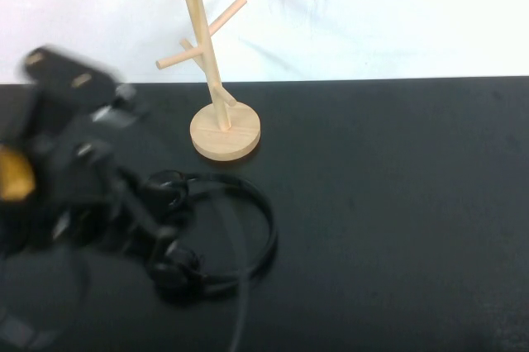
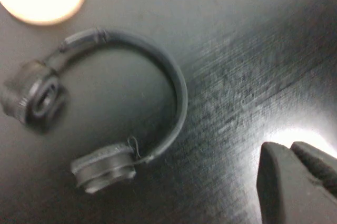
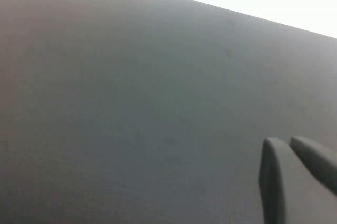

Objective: Take out the headphones from the headphone stand

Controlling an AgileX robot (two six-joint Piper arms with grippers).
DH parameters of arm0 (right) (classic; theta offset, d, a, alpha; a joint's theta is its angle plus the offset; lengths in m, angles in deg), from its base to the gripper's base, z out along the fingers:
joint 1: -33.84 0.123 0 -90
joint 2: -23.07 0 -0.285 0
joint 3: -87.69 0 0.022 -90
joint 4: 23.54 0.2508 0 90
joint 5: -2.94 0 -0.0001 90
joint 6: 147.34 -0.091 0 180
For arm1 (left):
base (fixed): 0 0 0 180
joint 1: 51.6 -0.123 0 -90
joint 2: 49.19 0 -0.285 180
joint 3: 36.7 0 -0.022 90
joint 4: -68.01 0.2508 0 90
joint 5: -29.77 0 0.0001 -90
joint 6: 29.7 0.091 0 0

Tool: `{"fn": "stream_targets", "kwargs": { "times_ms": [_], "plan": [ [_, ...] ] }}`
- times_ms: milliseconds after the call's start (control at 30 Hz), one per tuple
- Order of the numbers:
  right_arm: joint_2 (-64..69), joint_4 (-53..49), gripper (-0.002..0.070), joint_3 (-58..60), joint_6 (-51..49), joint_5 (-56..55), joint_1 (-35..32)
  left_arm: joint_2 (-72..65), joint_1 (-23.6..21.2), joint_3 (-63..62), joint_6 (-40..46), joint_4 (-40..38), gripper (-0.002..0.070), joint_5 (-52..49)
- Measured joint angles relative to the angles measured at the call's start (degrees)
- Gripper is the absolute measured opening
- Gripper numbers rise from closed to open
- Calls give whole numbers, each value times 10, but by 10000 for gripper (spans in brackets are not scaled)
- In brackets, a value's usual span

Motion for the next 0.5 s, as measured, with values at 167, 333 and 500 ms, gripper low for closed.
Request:
{"fn": "stream_targets", "kwargs": {
  "times_ms": [167, 333, 500],
  "plan": [
    [0, 0, -8, 0, 0, 0, 0, 135, 0, 93, -1, 13, -1, 29],
    [0, 0, -8, 0, 0, 0, 0, 257, 0, 131, -1, 15, -2, 9],
    [0, 0, -8, 0, 0, 0, 0, 341, 0, 149, -1, 27, -1, 10]
  ]
}}
